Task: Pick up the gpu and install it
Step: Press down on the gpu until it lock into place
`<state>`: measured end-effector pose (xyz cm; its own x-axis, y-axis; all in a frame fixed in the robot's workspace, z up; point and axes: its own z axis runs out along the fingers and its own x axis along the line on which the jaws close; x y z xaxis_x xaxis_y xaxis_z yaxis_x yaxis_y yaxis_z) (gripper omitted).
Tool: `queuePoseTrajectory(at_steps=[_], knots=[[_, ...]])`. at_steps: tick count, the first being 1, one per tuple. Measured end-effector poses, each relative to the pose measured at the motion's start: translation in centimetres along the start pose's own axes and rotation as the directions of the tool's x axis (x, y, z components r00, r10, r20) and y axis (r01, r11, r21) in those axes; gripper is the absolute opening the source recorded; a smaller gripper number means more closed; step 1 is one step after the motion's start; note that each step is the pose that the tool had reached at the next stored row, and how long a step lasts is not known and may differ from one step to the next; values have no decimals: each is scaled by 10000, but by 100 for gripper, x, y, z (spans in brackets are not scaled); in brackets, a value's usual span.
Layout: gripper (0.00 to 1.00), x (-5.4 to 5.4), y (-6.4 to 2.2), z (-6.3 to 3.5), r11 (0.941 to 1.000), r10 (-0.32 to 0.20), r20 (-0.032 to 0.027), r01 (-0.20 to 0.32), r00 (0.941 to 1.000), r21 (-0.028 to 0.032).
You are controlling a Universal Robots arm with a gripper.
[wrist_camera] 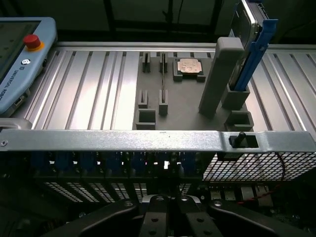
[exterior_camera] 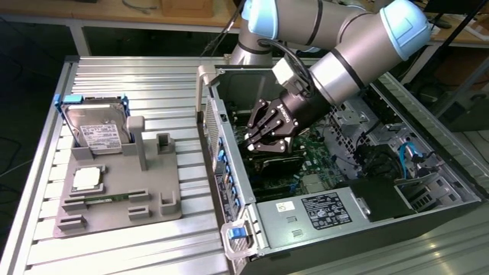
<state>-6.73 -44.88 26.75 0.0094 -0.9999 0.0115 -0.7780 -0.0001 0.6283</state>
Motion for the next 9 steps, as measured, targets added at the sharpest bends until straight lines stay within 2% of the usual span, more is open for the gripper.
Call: queuePoseTrajectory(at_steps=[9], knots=[[11,-1,1,35,10000,-5,-23,5,10000,1]])
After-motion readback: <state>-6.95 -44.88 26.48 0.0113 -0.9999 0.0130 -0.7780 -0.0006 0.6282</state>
